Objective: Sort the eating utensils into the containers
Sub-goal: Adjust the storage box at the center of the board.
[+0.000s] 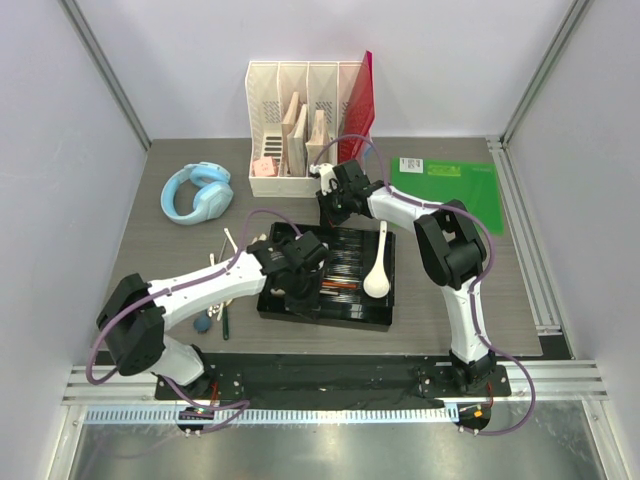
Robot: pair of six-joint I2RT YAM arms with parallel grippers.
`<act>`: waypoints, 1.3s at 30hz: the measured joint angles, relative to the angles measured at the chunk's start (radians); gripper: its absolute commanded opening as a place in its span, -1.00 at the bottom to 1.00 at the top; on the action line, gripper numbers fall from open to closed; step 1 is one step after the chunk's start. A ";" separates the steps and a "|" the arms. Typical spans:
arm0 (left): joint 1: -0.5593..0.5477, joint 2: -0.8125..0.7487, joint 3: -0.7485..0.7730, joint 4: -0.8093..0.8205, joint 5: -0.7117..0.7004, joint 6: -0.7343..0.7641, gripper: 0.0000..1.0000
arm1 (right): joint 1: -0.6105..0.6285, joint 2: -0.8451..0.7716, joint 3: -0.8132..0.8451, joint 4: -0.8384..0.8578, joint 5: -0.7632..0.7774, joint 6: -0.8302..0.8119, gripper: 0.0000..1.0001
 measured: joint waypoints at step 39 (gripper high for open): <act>-0.041 0.301 0.116 0.098 0.050 0.106 -1.00 | 0.001 0.000 0.021 -0.097 -0.132 -0.056 -0.98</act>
